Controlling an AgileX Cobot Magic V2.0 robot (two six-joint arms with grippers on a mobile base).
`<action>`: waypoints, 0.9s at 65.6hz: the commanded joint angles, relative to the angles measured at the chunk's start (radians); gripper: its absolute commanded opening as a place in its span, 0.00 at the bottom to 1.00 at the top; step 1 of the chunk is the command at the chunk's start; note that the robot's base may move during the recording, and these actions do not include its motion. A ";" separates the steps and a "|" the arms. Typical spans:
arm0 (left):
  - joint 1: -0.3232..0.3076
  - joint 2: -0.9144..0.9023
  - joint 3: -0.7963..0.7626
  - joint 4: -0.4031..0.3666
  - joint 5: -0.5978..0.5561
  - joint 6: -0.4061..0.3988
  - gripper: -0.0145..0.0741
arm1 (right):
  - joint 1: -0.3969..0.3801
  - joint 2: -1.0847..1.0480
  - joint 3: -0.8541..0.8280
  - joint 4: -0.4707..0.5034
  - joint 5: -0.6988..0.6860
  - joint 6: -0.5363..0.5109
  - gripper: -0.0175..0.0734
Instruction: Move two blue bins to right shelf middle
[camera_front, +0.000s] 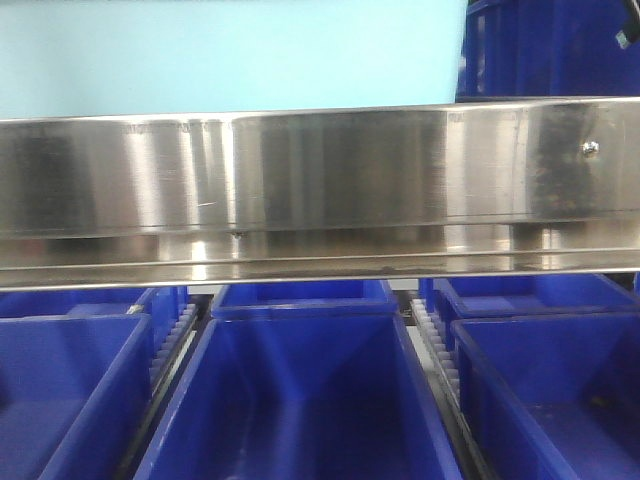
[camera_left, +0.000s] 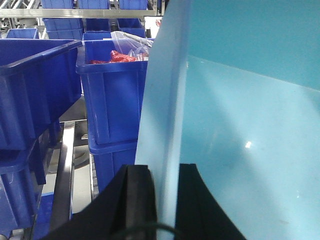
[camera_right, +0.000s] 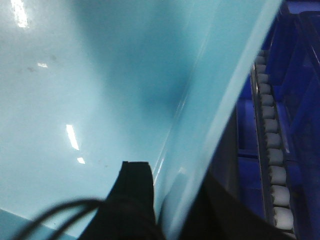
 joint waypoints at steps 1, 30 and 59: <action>-0.016 -0.019 -0.013 -0.083 -0.080 -0.027 0.04 | 0.006 -0.008 -0.008 0.028 -0.035 -0.035 0.02; -0.016 -0.019 -0.013 -0.083 -0.080 -0.027 0.04 | 0.006 -0.008 -0.008 0.028 -0.035 -0.035 0.02; -0.016 -0.019 -0.013 -0.083 -0.080 -0.027 0.04 | 0.006 -0.008 -0.008 0.028 -0.035 -0.035 0.02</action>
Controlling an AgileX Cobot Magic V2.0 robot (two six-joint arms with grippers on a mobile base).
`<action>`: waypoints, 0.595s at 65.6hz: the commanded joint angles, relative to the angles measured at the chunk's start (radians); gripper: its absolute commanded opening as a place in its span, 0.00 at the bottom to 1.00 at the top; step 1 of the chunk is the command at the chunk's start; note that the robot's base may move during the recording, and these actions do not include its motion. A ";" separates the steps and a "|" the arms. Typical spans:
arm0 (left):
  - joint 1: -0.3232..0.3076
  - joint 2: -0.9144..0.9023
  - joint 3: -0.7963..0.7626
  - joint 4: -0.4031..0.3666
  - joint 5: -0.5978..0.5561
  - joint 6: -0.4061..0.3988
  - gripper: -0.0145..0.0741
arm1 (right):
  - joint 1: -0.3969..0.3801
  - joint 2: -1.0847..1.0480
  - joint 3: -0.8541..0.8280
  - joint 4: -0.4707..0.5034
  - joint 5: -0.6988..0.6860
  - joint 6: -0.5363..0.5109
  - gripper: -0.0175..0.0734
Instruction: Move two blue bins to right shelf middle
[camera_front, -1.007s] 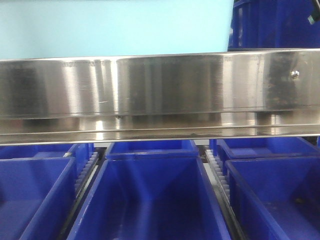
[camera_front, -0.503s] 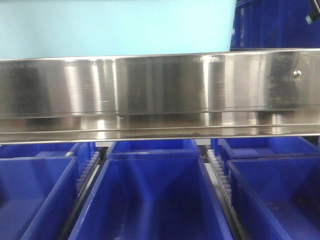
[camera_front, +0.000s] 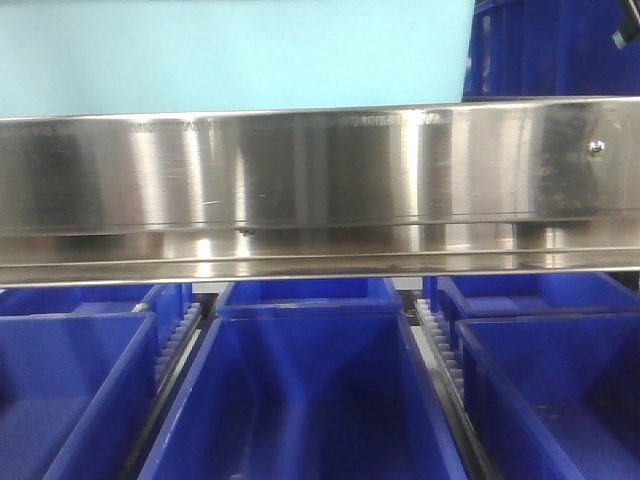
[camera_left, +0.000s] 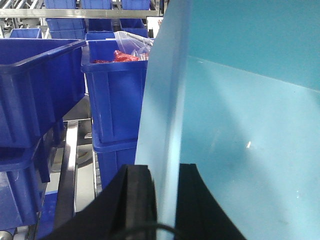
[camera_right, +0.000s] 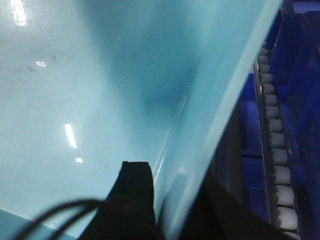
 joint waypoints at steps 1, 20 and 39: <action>-0.016 -0.019 -0.013 -0.083 -0.080 -0.027 0.04 | 0.006 -0.008 -0.008 0.028 -0.035 -0.035 0.02; -0.016 -0.019 -0.013 -0.083 -0.080 -0.027 0.04 | 0.006 -0.008 -0.008 0.028 -0.040 -0.035 0.02; -0.016 -0.020 -0.033 -0.106 0.213 -0.027 0.04 | 0.006 -0.012 -0.013 0.028 -0.066 -0.035 0.02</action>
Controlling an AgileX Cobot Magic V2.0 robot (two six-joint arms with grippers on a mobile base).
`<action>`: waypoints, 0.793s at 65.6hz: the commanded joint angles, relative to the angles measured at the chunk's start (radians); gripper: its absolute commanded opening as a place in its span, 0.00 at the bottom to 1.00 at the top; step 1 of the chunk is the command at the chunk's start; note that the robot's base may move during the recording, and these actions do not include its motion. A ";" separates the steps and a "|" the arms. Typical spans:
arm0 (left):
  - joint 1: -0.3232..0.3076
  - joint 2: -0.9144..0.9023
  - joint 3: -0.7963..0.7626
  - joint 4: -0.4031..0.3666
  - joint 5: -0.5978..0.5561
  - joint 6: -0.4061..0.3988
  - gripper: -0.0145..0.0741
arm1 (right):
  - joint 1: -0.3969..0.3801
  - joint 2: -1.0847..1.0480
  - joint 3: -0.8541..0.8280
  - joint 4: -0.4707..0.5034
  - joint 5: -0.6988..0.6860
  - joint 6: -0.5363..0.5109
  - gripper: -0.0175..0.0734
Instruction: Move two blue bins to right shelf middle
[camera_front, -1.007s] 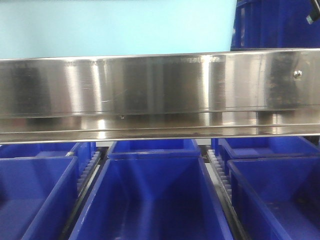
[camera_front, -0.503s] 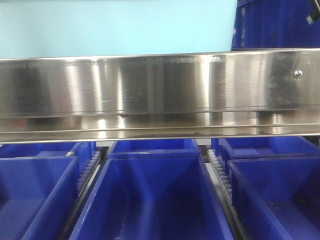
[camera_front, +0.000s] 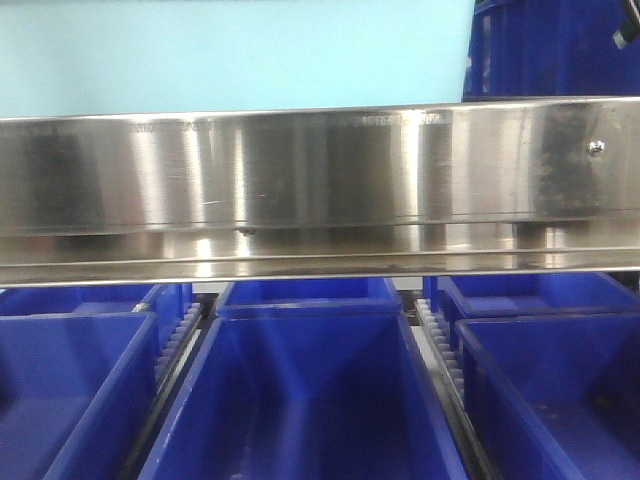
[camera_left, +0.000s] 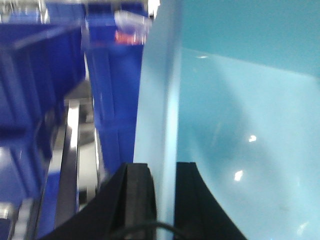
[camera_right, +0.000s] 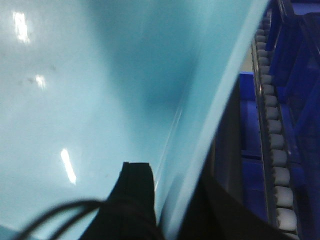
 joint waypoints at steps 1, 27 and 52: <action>-0.016 -0.020 -0.017 -0.099 0.091 -0.027 0.04 | 0.006 -0.012 -0.013 0.028 -0.066 -0.031 0.02; -0.016 -0.020 0.028 0.077 0.369 -0.027 0.04 | 0.006 0.061 -0.013 0.077 -0.064 -0.031 0.02; -0.016 -0.005 0.133 0.077 0.369 -0.027 0.04 | 0.006 0.115 -0.011 0.087 0.010 -0.031 0.02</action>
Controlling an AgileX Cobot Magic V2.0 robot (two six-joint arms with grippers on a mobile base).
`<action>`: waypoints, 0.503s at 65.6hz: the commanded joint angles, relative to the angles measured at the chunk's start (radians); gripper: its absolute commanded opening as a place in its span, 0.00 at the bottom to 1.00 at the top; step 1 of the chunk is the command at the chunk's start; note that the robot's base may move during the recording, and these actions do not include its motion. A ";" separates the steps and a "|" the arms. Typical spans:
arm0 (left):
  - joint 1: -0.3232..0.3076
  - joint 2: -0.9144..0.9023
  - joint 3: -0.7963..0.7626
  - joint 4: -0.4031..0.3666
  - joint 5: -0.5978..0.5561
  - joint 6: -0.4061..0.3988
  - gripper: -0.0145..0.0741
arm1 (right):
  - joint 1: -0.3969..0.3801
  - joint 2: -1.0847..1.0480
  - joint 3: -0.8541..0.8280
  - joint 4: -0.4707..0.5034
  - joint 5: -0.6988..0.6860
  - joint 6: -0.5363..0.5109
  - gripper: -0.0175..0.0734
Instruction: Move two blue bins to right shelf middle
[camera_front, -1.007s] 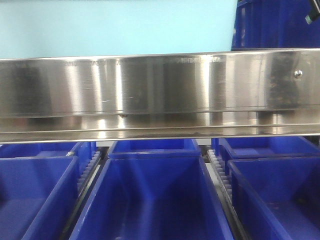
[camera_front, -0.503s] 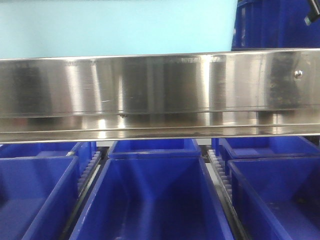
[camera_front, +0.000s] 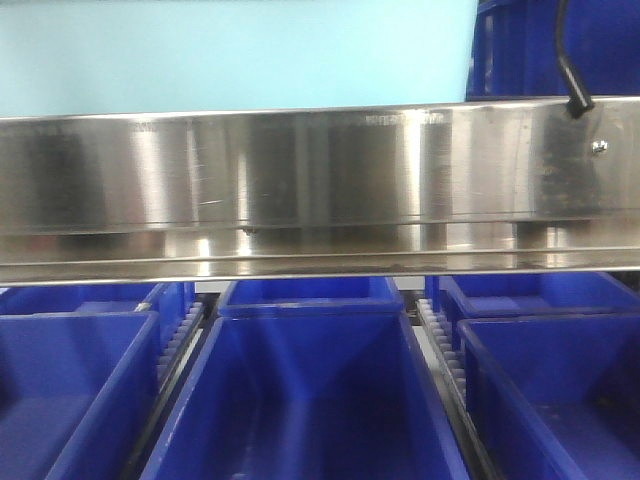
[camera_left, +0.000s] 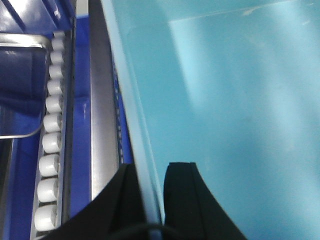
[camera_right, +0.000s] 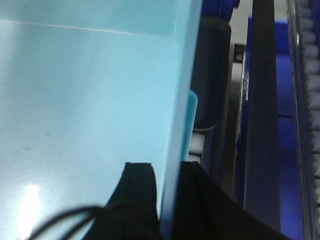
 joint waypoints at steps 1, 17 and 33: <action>-0.014 -0.003 0.004 -0.046 -0.028 0.013 0.04 | 0.004 -0.005 -0.007 0.014 -0.050 -0.021 0.02; -0.014 0.017 0.004 -0.037 -0.028 0.013 0.04 | 0.004 0.004 0.022 0.014 -0.038 -0.021 0.02; -0.014 0.052 0.004 -0.007 -0.028 0.013 0.04 | 0.004 0.018 0.041 0.014 -0.049 -0.021 0.02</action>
